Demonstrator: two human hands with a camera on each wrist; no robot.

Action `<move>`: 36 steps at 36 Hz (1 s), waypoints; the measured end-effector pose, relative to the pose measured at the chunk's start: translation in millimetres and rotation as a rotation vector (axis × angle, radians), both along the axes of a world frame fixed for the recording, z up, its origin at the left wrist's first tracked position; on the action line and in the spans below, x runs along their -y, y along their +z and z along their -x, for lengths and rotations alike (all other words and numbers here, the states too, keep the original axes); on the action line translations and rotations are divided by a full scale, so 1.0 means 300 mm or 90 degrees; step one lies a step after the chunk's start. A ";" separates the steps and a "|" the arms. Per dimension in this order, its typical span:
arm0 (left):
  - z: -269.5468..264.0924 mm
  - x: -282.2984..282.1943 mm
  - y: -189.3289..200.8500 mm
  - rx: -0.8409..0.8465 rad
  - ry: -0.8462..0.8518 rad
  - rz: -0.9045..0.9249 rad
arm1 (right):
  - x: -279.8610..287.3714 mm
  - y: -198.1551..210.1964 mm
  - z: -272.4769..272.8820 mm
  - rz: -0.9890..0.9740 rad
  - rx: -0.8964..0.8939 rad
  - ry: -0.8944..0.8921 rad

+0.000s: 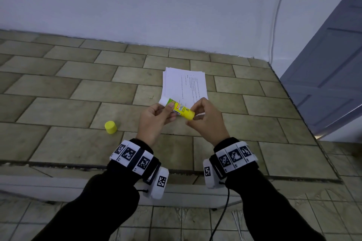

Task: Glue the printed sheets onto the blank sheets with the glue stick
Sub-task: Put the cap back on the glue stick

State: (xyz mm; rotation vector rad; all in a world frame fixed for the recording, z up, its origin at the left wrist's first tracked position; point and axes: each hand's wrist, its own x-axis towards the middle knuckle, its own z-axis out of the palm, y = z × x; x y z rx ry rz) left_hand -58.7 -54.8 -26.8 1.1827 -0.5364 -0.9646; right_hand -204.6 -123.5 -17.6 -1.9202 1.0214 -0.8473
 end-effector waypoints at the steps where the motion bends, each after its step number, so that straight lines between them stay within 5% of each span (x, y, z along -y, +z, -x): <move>1: -0.002 0.001 -0.001 -0.001 0.003 0.001 | 0.002 0.003 0.002 -0.040 0.003 0.014; 6: -0.013 0.000 -0.007 -0.001 0.011 0.001 | -0.001 0.046 0.001 -0.418 0.088 0.054; 8: -0.012 0.000 -0.007 0.002 0.007 0.001 | -0.001 0.060 0.009 -0.476 0.129 0.063; 13: -0.013 0.002 -0.005 0.000 0.006 0.004 | 0.005 0.040 0.015 -0.398 0.187 0.064; 20: -0.001 0.006 0.005 0.004 0.001 -0.001 | 0.006 0.005 0.003 -0.086 0.039 0.007; 23: -0.001 0.004 0.007 0.001 0.008 0.000 | 0.013 0.012 0.006 -0.148 0.048 0.018; 28: -0.008 -0.002 0.002 -0.004 0.016 0.009 | 0.000 0.052 0.004 -0.462 0.158 0.062; 34: -0.008 0.000 -0.004 -0.007 0.018 0.008 | 0.007 0.038 0.011 -0.449 0.192 0.072; 36: -0.008 0.000 -0.003 -0.006 0.012 0.003 | 0.011 0.021 0.015 -0.349 0.176 0.060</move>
